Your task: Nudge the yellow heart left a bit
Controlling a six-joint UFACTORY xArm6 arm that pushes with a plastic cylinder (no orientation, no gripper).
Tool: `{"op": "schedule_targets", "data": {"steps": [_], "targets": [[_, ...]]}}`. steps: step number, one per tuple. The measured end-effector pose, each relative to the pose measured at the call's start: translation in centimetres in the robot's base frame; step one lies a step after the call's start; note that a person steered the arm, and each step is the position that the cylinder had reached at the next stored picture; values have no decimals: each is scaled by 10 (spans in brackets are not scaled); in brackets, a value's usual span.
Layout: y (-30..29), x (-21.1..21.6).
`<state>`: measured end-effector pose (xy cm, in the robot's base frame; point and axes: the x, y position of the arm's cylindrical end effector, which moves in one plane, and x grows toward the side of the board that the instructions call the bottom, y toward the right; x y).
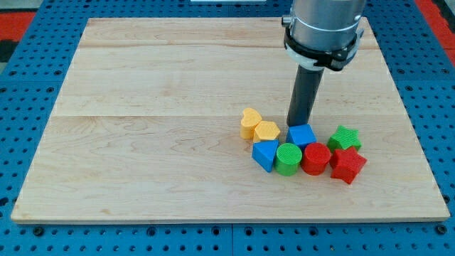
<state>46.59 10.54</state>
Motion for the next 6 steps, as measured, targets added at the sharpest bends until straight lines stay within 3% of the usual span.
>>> {"op": "schedule_targets", "data": {"steps": [2, 4, 6], "targets": [[-24, -13], [-100, -45], [-106, -33]]}}
